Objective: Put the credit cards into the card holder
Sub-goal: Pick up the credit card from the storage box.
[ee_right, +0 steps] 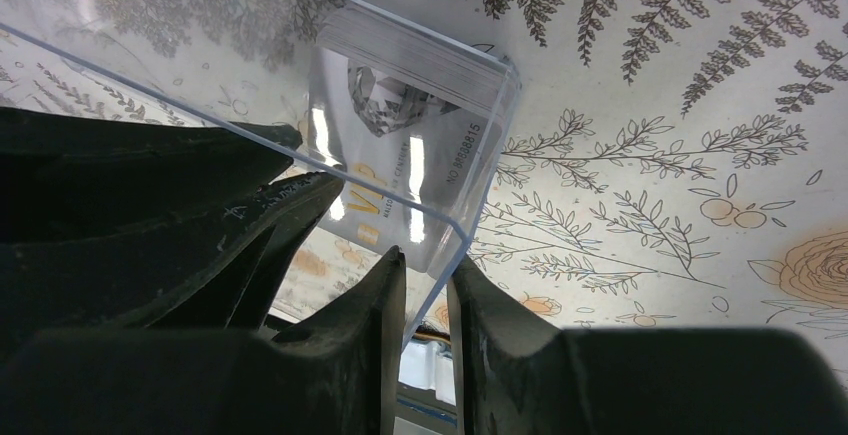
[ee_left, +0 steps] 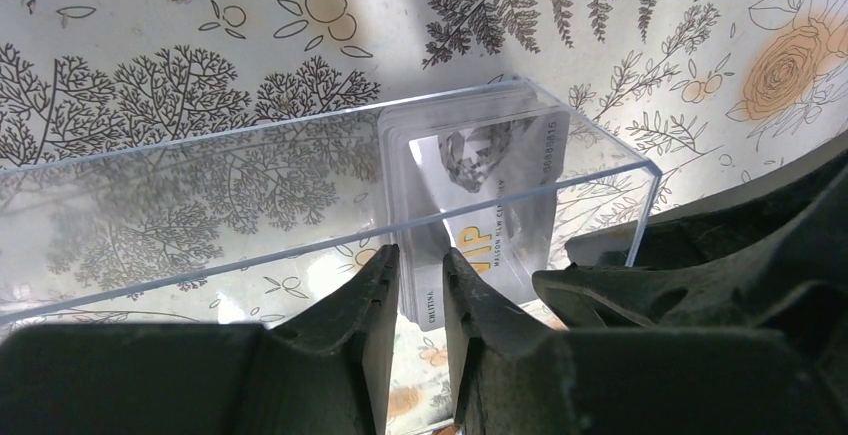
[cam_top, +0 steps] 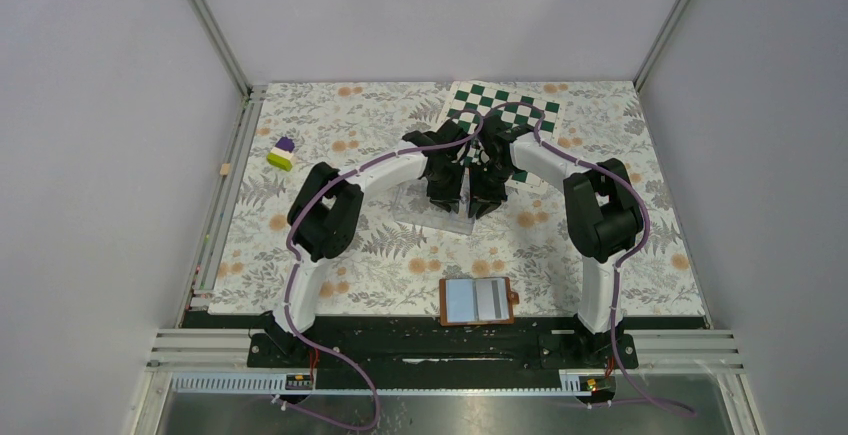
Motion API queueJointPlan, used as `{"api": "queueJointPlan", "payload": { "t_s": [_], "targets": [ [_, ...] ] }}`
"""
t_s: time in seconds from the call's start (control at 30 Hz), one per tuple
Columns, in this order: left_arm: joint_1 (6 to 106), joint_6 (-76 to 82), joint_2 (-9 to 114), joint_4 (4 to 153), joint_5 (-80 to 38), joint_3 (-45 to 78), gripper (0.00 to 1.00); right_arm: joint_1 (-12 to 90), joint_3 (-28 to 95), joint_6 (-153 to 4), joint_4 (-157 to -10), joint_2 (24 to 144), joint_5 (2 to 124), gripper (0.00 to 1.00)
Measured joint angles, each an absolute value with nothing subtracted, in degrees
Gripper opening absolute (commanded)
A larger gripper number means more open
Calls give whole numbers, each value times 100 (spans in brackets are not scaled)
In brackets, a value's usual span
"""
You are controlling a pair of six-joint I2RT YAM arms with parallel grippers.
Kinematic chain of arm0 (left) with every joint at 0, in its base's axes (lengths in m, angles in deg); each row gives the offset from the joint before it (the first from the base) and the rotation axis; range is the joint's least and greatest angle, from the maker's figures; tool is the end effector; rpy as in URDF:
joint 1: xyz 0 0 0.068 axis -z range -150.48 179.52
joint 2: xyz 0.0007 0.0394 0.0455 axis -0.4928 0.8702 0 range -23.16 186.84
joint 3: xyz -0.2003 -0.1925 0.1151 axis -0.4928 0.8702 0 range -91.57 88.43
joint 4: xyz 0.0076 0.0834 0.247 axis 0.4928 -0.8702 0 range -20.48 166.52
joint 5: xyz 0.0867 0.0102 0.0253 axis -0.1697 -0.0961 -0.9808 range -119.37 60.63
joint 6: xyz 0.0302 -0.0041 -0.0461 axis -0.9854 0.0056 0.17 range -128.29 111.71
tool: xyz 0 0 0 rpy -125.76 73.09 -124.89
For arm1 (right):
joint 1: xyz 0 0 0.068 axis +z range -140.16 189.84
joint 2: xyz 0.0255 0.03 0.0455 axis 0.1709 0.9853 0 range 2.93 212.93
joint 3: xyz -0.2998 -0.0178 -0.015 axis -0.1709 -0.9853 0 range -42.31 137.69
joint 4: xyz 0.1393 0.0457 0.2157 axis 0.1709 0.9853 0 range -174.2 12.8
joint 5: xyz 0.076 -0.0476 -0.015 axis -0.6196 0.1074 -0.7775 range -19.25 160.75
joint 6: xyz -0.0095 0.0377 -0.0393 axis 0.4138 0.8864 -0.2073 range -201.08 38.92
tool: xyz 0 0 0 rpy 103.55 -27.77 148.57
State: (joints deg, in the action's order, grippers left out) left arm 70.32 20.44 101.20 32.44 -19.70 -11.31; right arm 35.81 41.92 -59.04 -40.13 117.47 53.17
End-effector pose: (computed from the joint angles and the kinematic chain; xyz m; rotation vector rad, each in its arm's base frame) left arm 0.3538 -0.3135 0.2045 0.3493 2.8671 -0.5103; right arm 0.3657 0.1908 0.2025 -0.1645 2.9580 0.5837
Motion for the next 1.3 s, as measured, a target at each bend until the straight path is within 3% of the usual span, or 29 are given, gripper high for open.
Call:
{"api": "queueJointPlan", "payload": {
  "t_s": [0.13, 0.4, 0.67, 1.3],
  "targets": [
    [7052, 2040, 10120, 3244, -1981, -1160, 16, 3581, 4192, -5904, -4013, 11747, 5317, 29],
    [7073, 2010, 10120, 3233, -2022, -1173, 15, 3581, 4192, -5906, -4013, 11747, 5315, 29],
    [7076, 1996, 10120, 3185, -2070, -1204, 0, 3581, 4192, -5928, -3989, 11747, 5319, 29],
    [7104, 2044, 10098, 3139, -2011, -1269, 2, 3581, 4192, -5965, -3910, 11747, 5337, 29]
  ]
}}
